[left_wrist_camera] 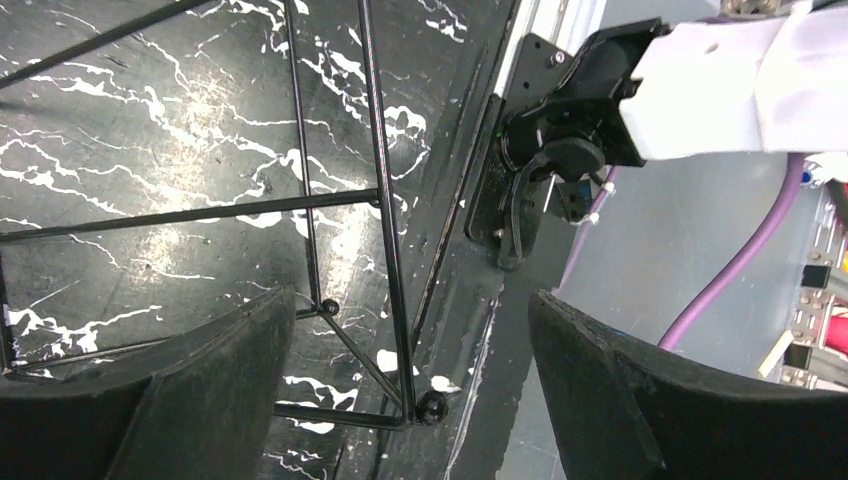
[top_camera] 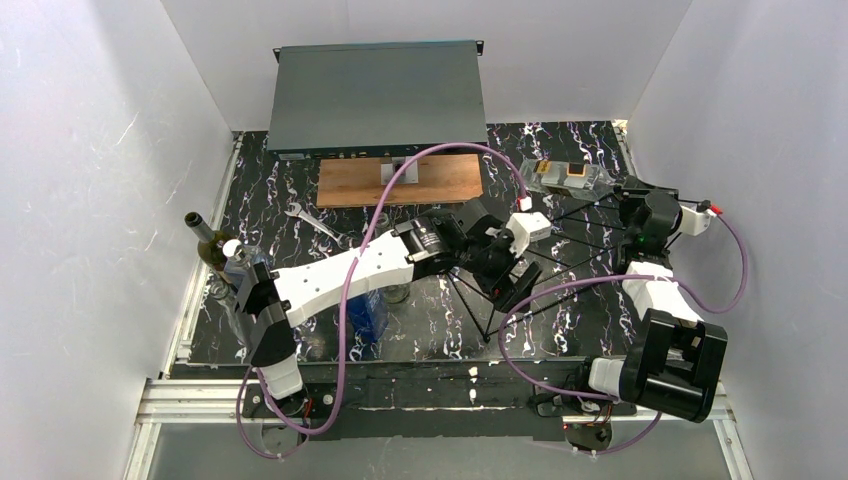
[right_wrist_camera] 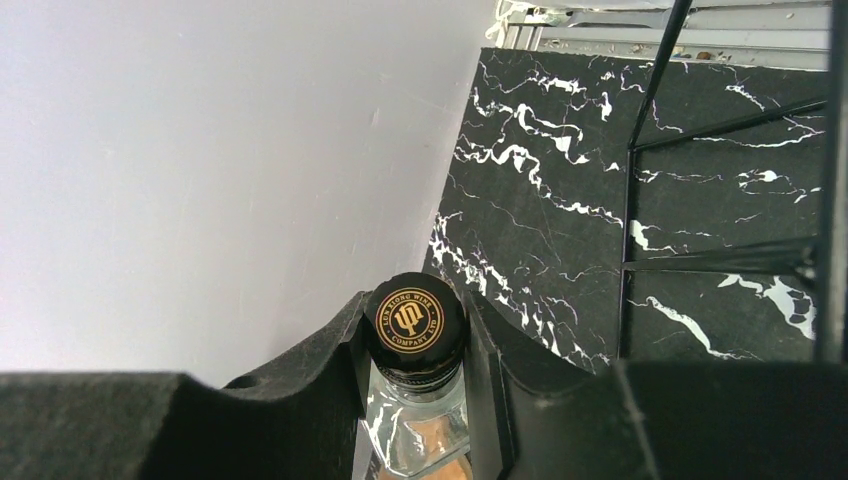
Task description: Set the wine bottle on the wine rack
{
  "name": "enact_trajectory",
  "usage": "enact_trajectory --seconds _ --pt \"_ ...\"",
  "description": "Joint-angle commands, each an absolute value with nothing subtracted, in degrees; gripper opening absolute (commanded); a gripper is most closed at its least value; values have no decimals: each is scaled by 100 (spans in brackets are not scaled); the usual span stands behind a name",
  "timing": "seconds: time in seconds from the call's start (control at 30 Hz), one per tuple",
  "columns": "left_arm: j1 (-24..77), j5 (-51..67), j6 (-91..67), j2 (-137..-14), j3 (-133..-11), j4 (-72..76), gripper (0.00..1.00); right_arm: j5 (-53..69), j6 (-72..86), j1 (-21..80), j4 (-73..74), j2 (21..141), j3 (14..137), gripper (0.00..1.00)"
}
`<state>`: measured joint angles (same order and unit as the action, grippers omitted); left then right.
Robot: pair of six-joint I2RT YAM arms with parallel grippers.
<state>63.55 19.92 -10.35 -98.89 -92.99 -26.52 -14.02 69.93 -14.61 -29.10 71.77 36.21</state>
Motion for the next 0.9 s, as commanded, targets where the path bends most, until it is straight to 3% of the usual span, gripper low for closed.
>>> enact_trajectory --seconds 0.0,0.27,0.4,0.47,0.87 --pt "6400 1762 -1149 -9812 -9130 -2574 79 -1550 8033 -1527 -3852 6765 3780 1" --pt "6400 795 -1273 -9978 -8972 -2776 43 -1650 8253 -1538 -3839 6575 3861 1" --pt "6399 -112 -1290 -9801 -8836 -2839 12 -1660 8123 -1562 -3926 6484 3884 1" --pt "6407 -468 -1283 -9635 -8729 -2826 2 -1640 8029 -1564 -3941 6484 3914 1" --pt "6416 -923 -1528 -9094 -8181 -2610 0 -2122 7067 -1673 -3924 6445 4017 1"
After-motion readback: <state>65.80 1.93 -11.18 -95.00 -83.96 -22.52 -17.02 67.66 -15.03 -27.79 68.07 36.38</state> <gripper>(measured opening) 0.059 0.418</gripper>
